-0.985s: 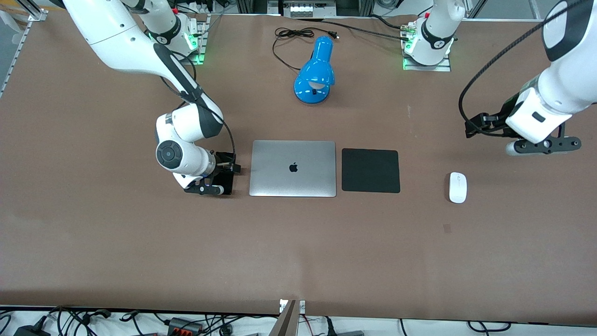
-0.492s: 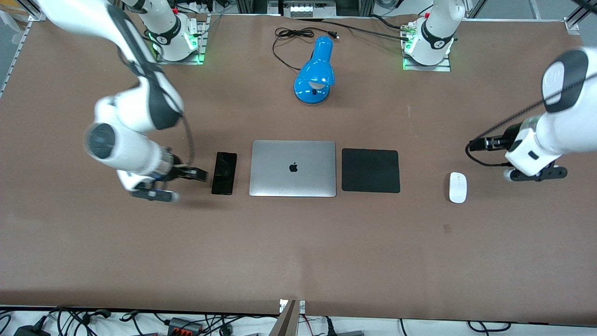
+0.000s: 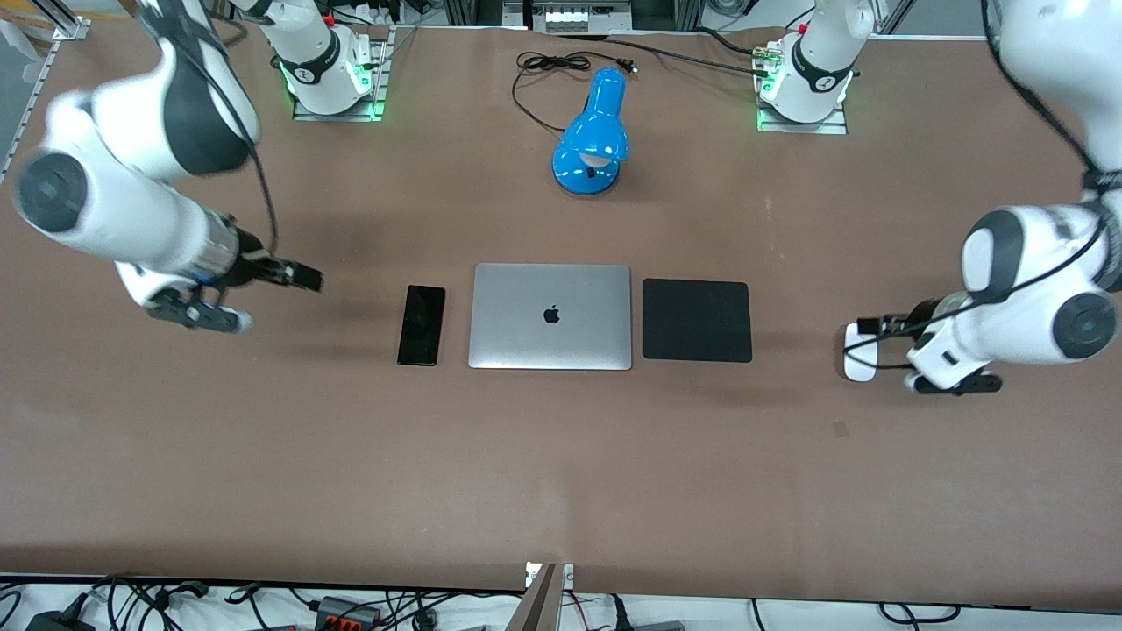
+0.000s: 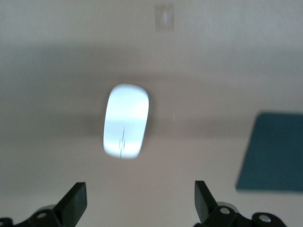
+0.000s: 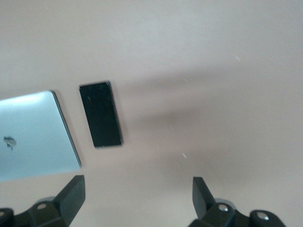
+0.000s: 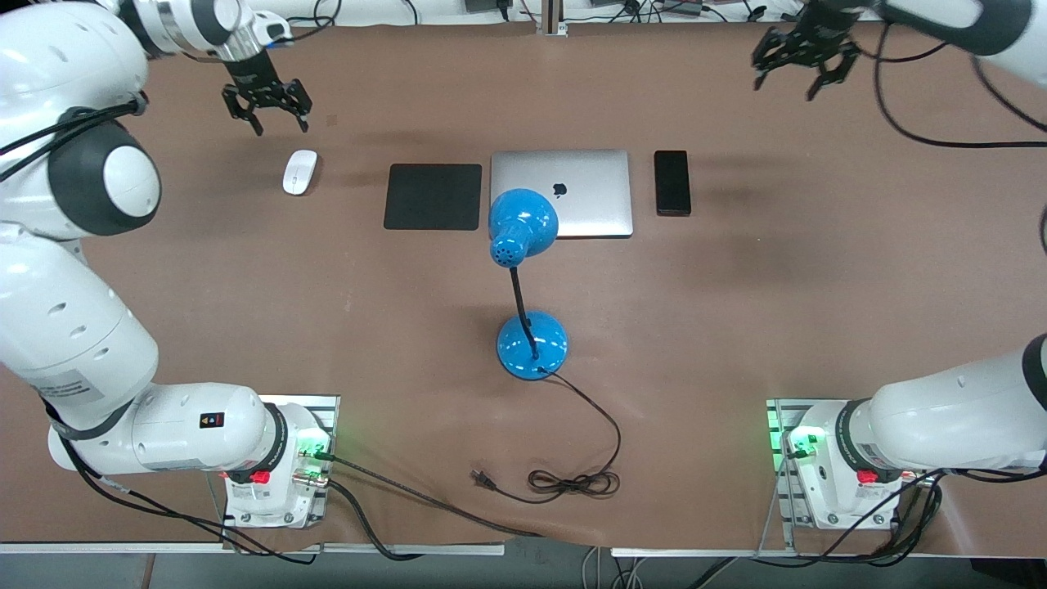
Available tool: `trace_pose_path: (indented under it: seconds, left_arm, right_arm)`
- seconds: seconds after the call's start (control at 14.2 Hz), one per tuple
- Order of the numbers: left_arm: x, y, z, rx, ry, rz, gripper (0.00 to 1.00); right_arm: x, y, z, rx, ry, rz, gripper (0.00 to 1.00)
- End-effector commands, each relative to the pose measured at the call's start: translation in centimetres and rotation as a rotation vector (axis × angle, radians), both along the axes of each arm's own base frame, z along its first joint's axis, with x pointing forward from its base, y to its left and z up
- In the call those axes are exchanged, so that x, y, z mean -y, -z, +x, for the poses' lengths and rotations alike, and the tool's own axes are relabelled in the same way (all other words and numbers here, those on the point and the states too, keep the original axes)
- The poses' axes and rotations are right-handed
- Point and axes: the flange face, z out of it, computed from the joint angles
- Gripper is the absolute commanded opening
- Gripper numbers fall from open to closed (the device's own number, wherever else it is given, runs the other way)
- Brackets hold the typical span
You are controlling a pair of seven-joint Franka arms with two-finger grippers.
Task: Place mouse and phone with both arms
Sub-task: 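Grasp the white mouse with the left gripper while the right gripper withdraws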
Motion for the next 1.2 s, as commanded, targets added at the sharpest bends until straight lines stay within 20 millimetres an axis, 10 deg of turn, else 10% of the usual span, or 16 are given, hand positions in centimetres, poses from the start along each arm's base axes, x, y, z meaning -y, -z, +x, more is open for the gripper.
trace_pose_path:
  seconds: [0.0, 0.35, 0.63, 0.77, 1.13]
  left_arm:
    - [-0.9, 3.7, -0.6, 0.104, 0.095, 0.011, 1.00]
    - [-1.1, 8.6, -3.0, 0.235, 0.135, 0.014, 1.00]
    - [-1.1, 9.8, -3.8, 0.247, 0.175, 0.009, 1.00]
    - [-1.1, 10.0, -3.9, 0.245, 0.175, 0.008, 1.00]
    - [-1.1, 10.1, -4.0, 0.240, 0.175, 0.008, 0.45]
  right_arm:
    - [3.2, -3.1, -3.7, -0.042, 0.013, -0.010, 1.00]
    - [4.4, -3.9, -4.8, -0.024, -0.014, -0.027, 1.00]
    - [11.4, -3.4, -6.9, -0.026, -0.072, 0.003, 1.00]
    - [11.5, -3.5, -6.8, -0.018, -0.071, 0.005, 1.00]
    - [13.3, -4.7, -6.3, -0.050, -0.031, 0.011, 1.00]
